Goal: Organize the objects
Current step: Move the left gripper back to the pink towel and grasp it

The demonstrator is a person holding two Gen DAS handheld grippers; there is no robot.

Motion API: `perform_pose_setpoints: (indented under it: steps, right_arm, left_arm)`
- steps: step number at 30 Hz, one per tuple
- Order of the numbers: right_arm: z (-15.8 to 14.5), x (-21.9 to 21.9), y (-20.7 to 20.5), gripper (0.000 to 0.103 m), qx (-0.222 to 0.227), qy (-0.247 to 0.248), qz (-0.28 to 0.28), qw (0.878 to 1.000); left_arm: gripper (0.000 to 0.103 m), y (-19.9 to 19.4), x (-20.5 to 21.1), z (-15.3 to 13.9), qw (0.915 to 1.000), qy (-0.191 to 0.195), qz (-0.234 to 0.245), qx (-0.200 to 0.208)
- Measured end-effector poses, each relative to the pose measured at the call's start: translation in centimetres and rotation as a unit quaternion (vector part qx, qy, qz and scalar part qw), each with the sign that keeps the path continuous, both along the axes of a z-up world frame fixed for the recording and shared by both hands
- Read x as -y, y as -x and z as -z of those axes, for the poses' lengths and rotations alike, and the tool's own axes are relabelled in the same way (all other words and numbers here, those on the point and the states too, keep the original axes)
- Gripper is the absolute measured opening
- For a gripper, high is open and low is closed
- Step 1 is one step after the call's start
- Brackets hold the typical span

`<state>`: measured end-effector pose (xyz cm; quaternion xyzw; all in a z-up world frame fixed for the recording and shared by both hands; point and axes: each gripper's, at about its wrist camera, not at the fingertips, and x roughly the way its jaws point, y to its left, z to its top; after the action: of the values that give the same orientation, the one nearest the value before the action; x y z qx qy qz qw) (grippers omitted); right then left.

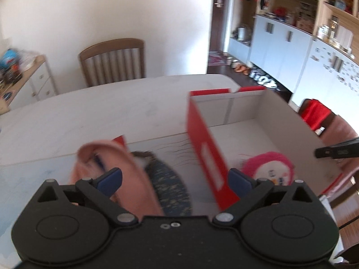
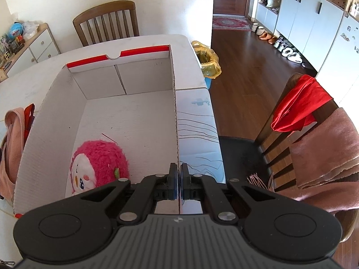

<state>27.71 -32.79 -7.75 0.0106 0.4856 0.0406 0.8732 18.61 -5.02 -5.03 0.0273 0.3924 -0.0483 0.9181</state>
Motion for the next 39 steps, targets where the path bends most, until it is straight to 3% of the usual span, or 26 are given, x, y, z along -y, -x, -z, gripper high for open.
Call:
perform_pose_setpoints:
  steps: [11, 26, 31, 39]
  right_arm:
    - [0.0, 0.0, 0.0, 0.002, -0.002, 0.002, 0.004, 1.000]
    - [0.3, -0.1, -0.2, 0.002, -0.004, 0.007, 0.001, 1.000]
    - [0.4, -0.1, -0.2, 0.002, -0.005, 0.007, 0.001, 1.000]
    - [0.5, -0.1, -0.2, 0.002, -0.005, 0.008, 0.001, 1.000]
  left_arm:
    - [0.100, -0.6, -6.6, 3.0, 0.9954, -0.019, -0.089, -0.030]
    - [0.095, -2.9, -10.5, 7.2, 0.9867, -0.018, -0.135, -0.089]
    - [0.094, -3.1, -10.7, 7.2, 0.9856, 0.007, -0.141, -0.093]
    - [0.094, -3.8, -10.0, 7.2, 0.9860, 0.011, -0.136, -0.095]
